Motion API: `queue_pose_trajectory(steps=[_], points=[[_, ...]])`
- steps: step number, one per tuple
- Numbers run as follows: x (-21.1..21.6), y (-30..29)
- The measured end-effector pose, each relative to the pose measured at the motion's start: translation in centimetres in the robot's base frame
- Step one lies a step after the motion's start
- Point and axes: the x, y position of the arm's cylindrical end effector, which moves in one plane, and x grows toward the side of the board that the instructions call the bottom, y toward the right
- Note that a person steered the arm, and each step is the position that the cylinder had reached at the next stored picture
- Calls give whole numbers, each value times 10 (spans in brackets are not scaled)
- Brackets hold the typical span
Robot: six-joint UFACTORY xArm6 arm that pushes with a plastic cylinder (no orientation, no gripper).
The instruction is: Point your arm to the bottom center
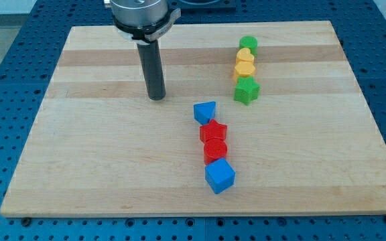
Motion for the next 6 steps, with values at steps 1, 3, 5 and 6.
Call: queue_pose_trajectory(steps=[1, 3, 5, 6], points=[[2, -2], [192, -27], [215, -20], [215, -13]])
